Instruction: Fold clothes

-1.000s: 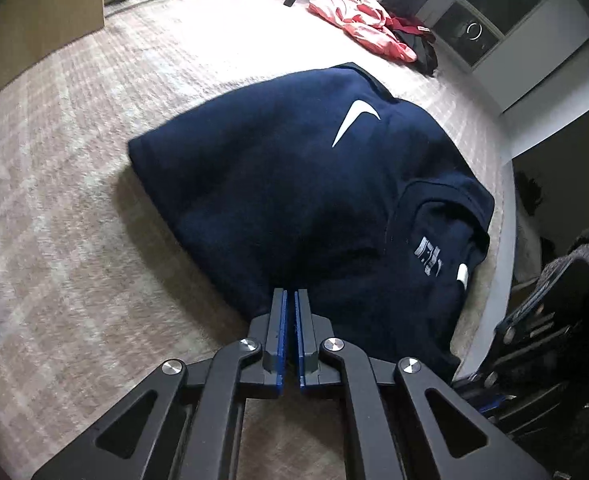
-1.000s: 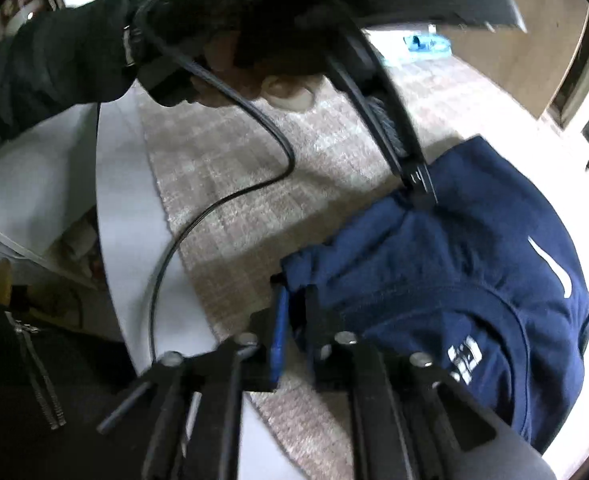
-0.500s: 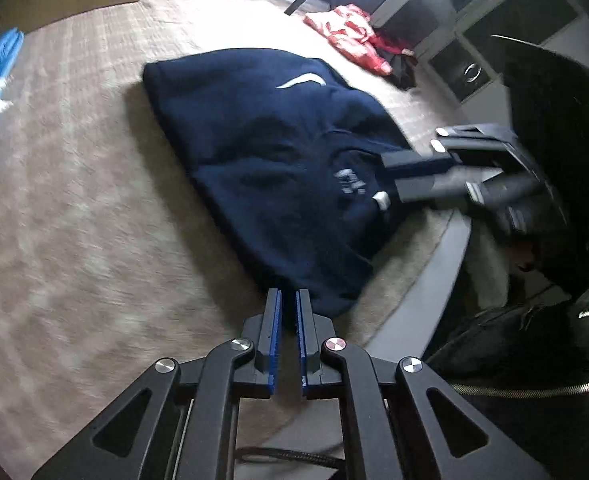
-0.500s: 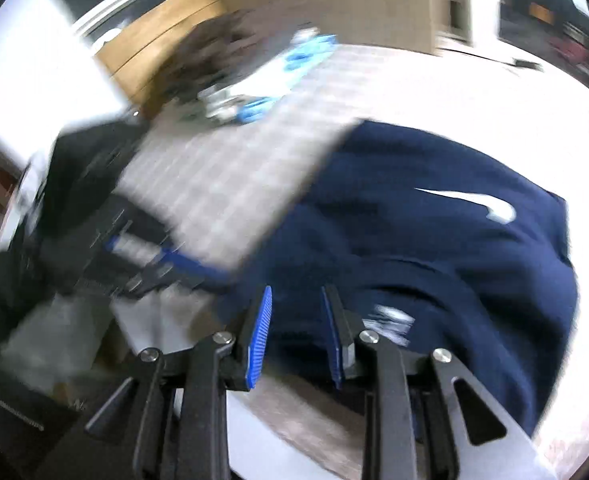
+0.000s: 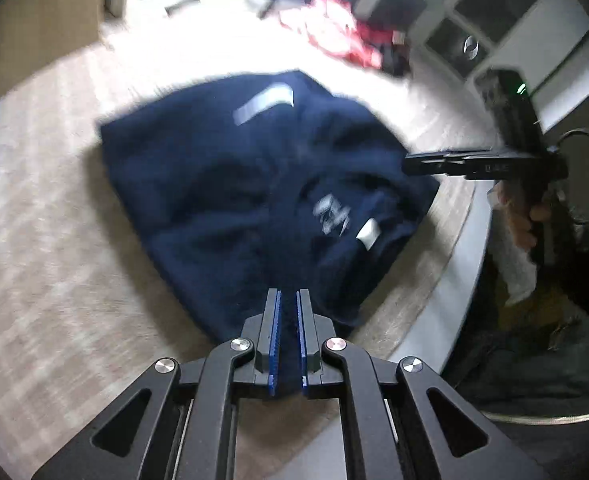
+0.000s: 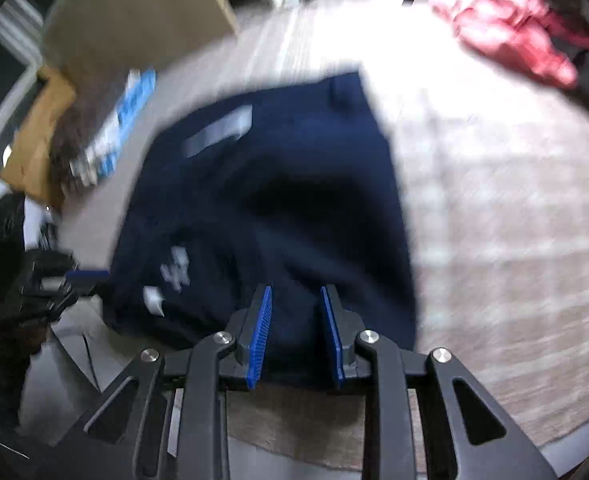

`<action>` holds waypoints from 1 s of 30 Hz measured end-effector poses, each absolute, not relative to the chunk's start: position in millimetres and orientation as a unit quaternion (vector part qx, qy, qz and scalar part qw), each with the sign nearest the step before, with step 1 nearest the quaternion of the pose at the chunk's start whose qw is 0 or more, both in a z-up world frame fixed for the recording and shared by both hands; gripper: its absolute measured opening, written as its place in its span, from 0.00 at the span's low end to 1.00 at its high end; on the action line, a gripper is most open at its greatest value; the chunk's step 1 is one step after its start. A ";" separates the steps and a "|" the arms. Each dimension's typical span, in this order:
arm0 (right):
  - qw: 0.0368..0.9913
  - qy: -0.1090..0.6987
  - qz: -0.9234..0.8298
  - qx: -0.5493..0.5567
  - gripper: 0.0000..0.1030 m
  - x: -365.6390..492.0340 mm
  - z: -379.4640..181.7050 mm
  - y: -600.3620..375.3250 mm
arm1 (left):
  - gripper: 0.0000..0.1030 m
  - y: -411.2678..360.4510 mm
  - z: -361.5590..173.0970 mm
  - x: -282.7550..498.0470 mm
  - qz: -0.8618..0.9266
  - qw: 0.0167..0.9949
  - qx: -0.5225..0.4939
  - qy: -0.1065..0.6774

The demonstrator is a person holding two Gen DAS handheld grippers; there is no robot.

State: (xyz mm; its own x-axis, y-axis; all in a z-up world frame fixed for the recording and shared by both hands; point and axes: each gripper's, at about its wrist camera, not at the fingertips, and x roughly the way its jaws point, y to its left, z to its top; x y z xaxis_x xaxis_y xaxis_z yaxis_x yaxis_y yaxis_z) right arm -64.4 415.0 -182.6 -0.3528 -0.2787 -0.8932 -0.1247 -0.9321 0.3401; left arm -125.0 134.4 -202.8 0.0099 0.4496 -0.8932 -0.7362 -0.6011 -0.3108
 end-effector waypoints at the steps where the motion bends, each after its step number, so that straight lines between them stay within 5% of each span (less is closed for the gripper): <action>1: 0.052 -0.163 -0.809 0.562 0.26 -59.4 -183.3 411.4 | 0.05 135.1 -207.1 -122.6 0.690 0.429 -0.568 0.136; 9: 0.082 -0.211 -0.832 0.506 0.29 -79.2 -125.7 470.4 | 0.07 203.4 -139.2 -119.3 0.699 0.483 -0.506 0.150; 15: 0.082 -0.196 -0.837 0.504 0.29 -176.0 -127.7 512.5 | 0.11 294.5 -159.7 -131.7 0.691 0.505 -0.487 0.176; 28: 0.143 -0.214 -0.779 0.572 0.28 -265.3 -184.5 525.6 | 0.09 201.3 -205.3 -255.7 0.752 0.337 -0.555 0.114; 30: 0.148 -0.218 -0.775 0.575 0.04 -266.7 -190.5 524.1 | 0.09 197.4 -214.3 -258.7 0.748 0.337 -0.563 0.104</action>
State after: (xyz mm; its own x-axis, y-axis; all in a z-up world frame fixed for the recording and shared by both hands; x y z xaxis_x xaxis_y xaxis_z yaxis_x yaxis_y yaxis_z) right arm -266.6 524.1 -190.5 -0.2960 -0.4790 -0.8264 -0.0218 -0.8616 0.5072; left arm -258.7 197.4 -214.3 -0.1404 0.3866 -0.9115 -0.6202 -0.7520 -0.2235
